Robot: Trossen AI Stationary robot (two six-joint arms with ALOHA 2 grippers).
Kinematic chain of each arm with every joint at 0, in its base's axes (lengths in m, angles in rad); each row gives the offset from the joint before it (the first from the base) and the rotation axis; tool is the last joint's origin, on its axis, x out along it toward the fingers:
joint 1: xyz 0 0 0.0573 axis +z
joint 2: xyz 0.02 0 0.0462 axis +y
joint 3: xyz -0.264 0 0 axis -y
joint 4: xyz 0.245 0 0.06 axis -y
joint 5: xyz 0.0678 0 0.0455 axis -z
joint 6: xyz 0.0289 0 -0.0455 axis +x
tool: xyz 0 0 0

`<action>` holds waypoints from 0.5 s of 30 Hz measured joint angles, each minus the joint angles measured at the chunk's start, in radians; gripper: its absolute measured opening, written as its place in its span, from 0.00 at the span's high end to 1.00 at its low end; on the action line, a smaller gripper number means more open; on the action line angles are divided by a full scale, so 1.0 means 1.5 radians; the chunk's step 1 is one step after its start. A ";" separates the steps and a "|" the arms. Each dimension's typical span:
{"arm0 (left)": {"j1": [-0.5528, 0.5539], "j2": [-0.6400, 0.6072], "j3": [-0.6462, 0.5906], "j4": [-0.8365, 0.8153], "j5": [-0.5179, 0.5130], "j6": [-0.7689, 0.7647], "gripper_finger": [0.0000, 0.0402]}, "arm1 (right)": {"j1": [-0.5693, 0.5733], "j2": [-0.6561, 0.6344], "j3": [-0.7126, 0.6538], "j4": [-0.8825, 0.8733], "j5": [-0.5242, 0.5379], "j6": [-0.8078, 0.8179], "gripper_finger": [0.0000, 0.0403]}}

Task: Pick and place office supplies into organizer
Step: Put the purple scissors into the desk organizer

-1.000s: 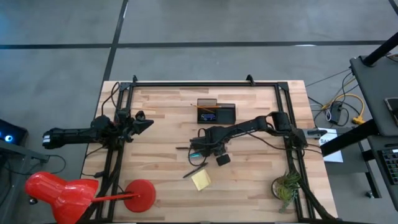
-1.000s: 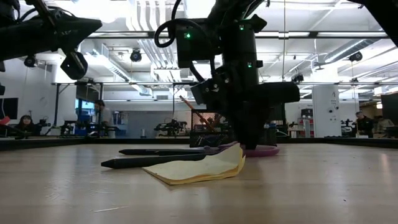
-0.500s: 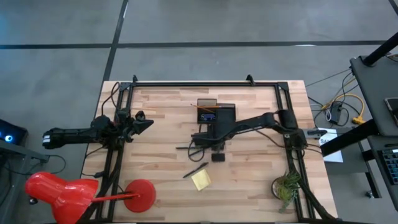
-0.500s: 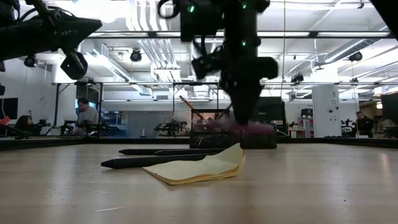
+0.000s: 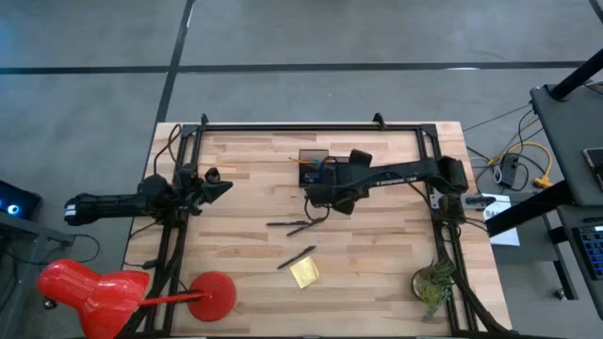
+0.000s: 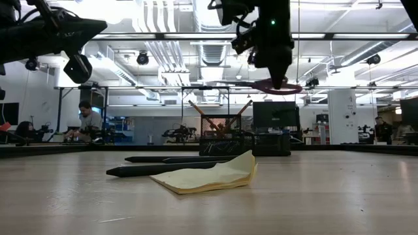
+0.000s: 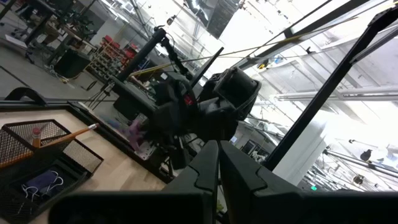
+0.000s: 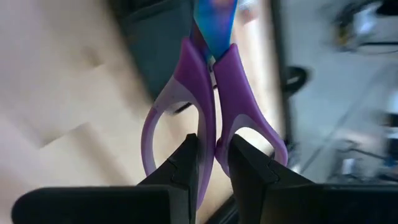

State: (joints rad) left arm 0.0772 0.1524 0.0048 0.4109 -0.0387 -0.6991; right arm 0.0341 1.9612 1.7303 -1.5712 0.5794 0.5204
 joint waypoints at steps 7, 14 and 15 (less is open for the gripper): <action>0.000 0.001 0.000 0.000 0.000 0.000 1.00 | -0.019 -0.007 -0.003 0.001 0.181 -0.159 0.86; 0.000 0.001 0.000 0.000 0.000 0.000 1.00 | -0.073 -0.021 0.019 0.116 0.001 -0.062 0.87; 0.000 0.001 0.000 0.000 0.000 0.000 1.00 | -0.079 -0.030 0.019 0.158 -0.054 -0.053 0.87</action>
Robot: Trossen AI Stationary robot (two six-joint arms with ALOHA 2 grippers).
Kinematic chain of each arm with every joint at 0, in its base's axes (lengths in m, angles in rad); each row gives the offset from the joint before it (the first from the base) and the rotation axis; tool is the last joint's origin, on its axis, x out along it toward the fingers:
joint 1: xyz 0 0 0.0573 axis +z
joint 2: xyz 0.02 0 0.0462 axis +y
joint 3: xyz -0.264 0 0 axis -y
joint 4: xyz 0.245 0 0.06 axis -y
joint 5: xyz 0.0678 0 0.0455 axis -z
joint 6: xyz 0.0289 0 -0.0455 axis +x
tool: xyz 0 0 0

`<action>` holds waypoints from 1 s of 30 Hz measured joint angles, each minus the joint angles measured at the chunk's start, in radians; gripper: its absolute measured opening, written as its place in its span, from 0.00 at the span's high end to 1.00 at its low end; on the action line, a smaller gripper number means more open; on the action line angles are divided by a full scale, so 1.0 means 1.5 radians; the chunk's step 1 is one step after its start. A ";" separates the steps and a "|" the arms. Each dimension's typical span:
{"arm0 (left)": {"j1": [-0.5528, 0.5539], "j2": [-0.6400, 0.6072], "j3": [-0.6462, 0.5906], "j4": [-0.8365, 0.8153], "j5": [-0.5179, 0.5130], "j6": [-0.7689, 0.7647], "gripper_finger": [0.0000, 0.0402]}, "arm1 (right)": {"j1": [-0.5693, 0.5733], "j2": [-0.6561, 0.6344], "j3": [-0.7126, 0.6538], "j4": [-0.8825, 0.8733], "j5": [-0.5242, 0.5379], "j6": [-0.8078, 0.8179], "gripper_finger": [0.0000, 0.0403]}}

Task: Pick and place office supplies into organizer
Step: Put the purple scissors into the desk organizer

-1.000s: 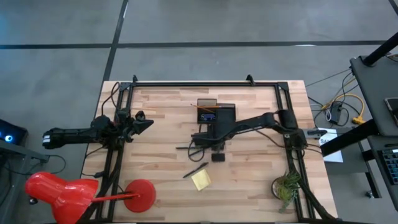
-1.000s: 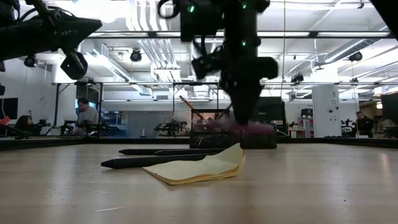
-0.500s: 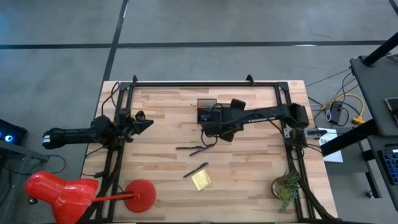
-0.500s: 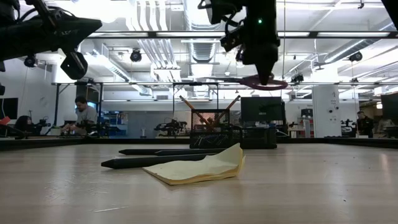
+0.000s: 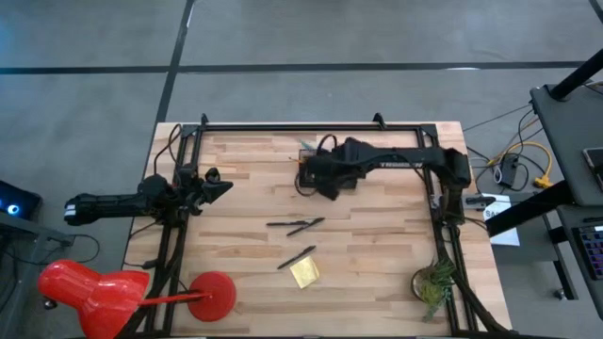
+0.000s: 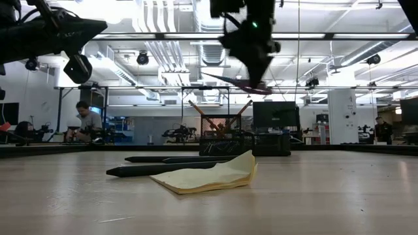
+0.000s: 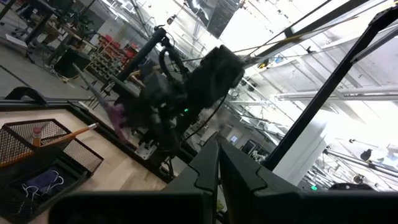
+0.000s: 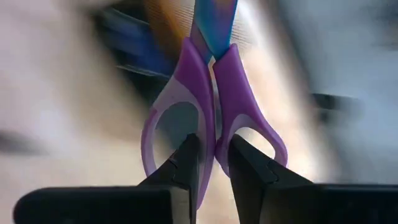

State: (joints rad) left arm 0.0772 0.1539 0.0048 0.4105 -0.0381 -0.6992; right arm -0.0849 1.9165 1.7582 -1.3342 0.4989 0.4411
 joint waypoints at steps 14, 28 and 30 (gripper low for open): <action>0.000 0.001 0.000 0.000 0.000 0.000 1.00 | -0.071 -0.061 -0.010 0.449 -0.539 0.201 0.87; 0.000 0.002 0.000 0.000 0.000 0.000 1.00 | -0.035 -0.068 -0.239 1.419 -0.419 0.725 0.87; 0.000 0.002 0.000 0.000 0.000 0.000 1.00 | -0.024 -0.067 -0.286 1.496 -0.350 0.773 0.87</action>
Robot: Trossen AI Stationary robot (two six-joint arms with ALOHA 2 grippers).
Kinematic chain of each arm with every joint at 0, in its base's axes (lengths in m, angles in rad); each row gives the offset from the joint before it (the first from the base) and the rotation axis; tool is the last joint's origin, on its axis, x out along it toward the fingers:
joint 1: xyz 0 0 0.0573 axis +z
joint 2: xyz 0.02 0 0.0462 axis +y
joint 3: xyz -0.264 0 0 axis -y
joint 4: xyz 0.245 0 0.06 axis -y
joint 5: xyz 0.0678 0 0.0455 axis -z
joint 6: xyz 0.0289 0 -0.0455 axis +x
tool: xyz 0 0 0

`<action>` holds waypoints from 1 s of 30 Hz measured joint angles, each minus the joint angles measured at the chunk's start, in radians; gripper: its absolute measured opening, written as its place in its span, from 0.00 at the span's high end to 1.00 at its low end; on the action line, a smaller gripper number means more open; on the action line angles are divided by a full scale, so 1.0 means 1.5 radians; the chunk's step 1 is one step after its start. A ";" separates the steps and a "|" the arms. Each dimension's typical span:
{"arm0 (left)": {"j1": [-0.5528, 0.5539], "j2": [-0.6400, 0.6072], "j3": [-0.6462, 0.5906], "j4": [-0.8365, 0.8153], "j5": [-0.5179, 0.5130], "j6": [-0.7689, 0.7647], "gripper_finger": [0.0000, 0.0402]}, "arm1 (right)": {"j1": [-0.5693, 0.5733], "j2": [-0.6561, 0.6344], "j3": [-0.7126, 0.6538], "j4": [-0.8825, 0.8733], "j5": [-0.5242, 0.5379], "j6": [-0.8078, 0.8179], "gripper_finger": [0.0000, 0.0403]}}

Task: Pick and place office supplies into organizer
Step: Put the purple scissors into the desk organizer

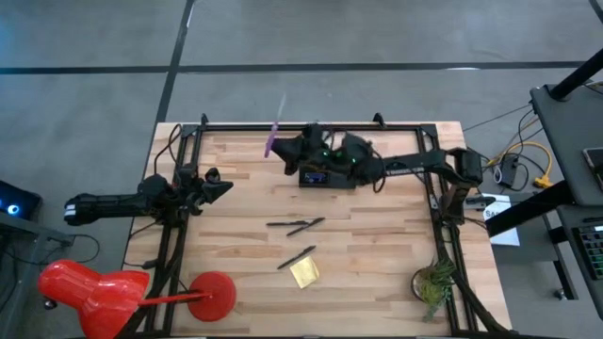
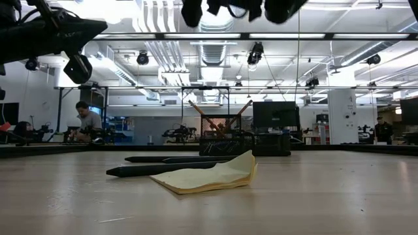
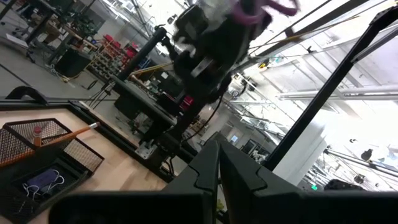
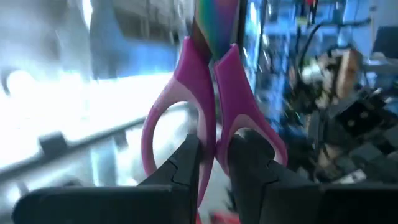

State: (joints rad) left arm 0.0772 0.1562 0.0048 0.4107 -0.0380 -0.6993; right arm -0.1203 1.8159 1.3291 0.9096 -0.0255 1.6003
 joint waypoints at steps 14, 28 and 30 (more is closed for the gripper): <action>0.000 0.000 0.000 0.000 0.000 0.000 1.00 | 0.069 0.001 -0.196 0.280 0.297 0.307 0.87; 0.000 0.000 0.000 0.000 0.000 0.000 1.00 | 0.064 0.121 -0.272 0.437 0.384 0.586 0.85; 0.000 0.000 0.000 0.000 0.000 0.000 1.00 | 0.060 0.125 -0.286 0.438 0.386 0.589 0.83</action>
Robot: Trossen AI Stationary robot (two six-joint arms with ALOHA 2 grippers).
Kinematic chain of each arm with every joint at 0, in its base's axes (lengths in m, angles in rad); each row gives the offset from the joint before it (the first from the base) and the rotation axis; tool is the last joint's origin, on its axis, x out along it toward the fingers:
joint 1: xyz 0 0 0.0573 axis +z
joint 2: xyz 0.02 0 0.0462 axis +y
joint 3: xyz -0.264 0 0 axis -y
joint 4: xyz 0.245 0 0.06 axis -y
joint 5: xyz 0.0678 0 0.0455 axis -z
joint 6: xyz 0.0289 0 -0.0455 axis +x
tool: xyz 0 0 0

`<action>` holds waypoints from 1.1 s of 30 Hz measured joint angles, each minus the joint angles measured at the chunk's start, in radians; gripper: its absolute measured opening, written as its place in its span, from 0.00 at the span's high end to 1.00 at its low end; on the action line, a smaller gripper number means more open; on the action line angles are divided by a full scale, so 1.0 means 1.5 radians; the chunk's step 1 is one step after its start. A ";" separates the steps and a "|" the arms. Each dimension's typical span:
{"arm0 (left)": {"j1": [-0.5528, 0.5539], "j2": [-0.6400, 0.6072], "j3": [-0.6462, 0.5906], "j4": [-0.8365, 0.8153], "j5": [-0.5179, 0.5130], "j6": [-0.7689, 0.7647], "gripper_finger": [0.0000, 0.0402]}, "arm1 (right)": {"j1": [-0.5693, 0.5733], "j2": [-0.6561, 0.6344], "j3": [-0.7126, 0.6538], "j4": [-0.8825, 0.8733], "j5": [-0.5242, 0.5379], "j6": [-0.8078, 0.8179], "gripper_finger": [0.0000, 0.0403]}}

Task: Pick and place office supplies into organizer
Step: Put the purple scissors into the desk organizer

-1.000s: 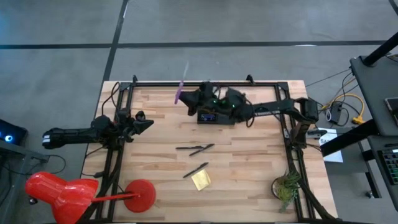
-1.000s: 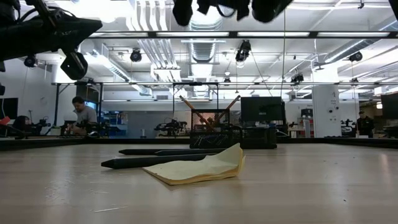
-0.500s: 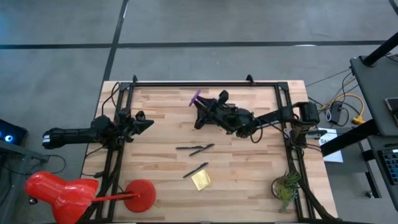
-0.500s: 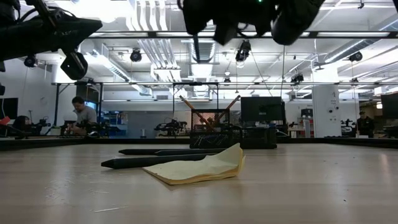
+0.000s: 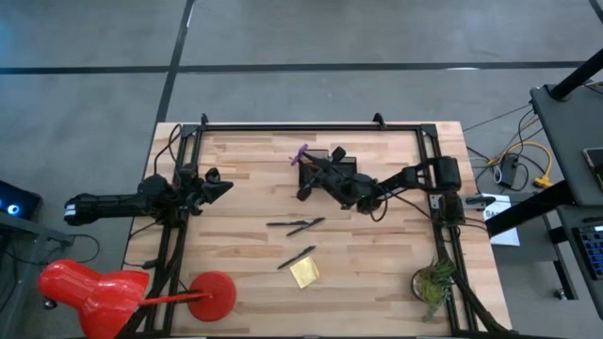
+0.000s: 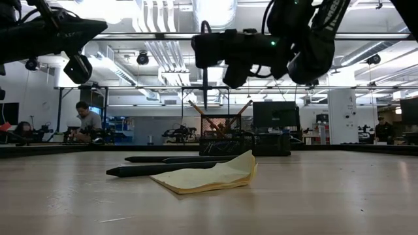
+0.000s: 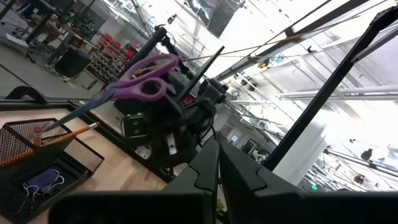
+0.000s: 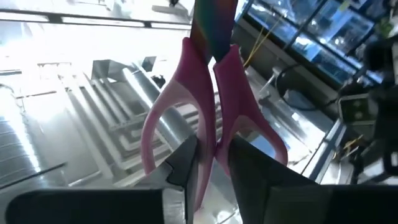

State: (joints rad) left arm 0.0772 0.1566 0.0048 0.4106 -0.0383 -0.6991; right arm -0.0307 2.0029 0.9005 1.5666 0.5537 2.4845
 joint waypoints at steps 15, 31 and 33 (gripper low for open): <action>0.000 0.000 0.000 0.000 0.000 0.000 1.00 | -0.018 -0.020 -0.084 -0.007 0.018 -0.013 0.83; 0.000 0.000 0.000 0.000 0.000 0.000 1.00 | -0.077 -0.020 -0.098 -0.094 0.000 -0.010 0.77; 0.000 0.000 0.000 0.000 0.000 0.000 1.00 | -0.078 -0.020 -0.098 -0.095 -0.001 -0.010 0.75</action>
State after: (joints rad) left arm 0.0772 0.1566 0.0048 0.4107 -0.0382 -0.6994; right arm -0.1471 1.9724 0.7529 1.4239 0.5529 2.4696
